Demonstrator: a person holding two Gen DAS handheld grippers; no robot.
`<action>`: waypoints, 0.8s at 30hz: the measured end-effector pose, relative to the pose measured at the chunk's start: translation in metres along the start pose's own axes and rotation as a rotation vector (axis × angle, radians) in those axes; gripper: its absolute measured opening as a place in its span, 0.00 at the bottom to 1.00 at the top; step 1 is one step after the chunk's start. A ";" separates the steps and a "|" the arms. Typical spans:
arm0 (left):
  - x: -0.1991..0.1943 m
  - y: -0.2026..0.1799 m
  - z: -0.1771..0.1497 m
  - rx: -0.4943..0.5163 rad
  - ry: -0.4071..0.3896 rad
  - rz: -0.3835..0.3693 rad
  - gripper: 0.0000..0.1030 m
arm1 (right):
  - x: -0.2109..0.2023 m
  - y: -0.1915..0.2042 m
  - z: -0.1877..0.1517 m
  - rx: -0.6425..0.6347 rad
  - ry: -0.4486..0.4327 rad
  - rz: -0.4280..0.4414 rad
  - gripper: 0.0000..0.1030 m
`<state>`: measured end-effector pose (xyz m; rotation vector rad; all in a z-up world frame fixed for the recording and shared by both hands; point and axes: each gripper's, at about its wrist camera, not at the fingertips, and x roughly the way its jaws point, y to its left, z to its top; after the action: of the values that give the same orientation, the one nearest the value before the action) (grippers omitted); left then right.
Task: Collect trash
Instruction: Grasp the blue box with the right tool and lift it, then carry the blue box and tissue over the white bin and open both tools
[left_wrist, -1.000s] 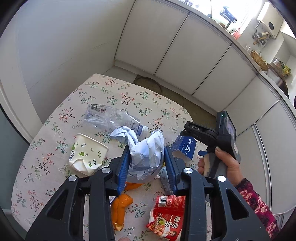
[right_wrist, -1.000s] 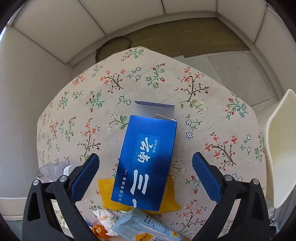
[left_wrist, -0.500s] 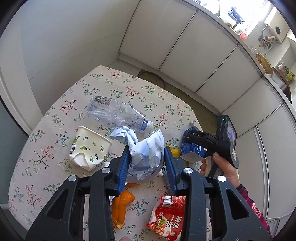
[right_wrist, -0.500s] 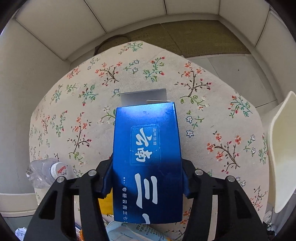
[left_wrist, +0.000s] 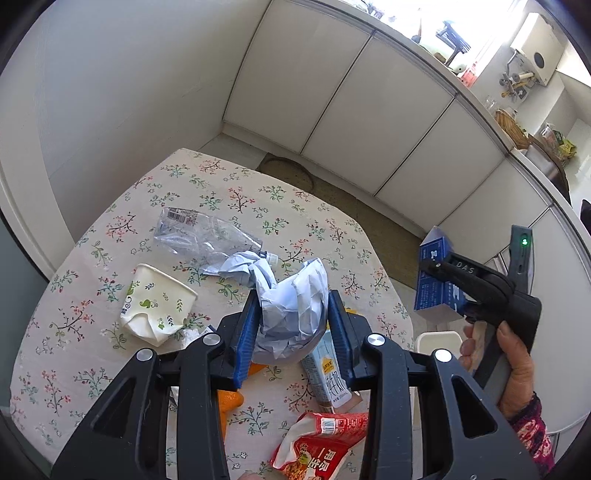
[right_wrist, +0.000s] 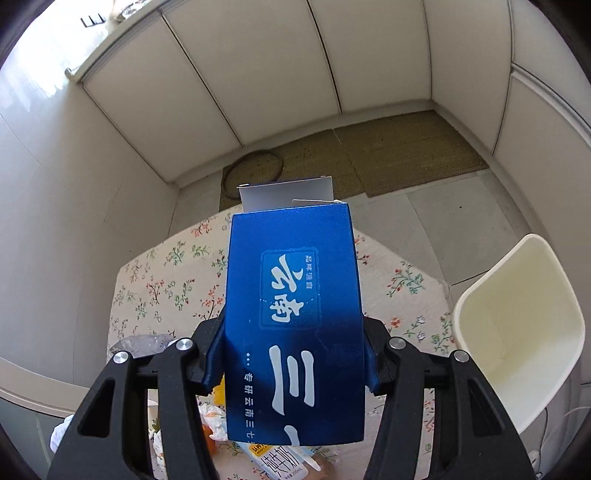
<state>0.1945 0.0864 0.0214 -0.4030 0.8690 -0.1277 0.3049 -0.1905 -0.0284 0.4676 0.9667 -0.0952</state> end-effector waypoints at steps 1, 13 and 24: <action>0.000 -0.002 0.000 0.004 -0.001 -0.001 0.34 | -0.007 -0.001 0.001 0.000 -0.017 -0.001 0.54; 0.005 -0.035 -0.011 0.060 -0.008 -0.023 0.34 | -0.091 -0.062 -0.006 0.005 -0.246 -0.109 0.54; 0.021 -0.082 -0.030 0.157 -0.013 -0.053 0.34 | -0.104 -0.141 -0.036 0.039 -0.432 -0.377 0.54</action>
<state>0.1890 -0.0034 0.0217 -0.2800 0.8298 -0.2399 0.1782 -0.3148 -0.0090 0.2781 0.6171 -0.5350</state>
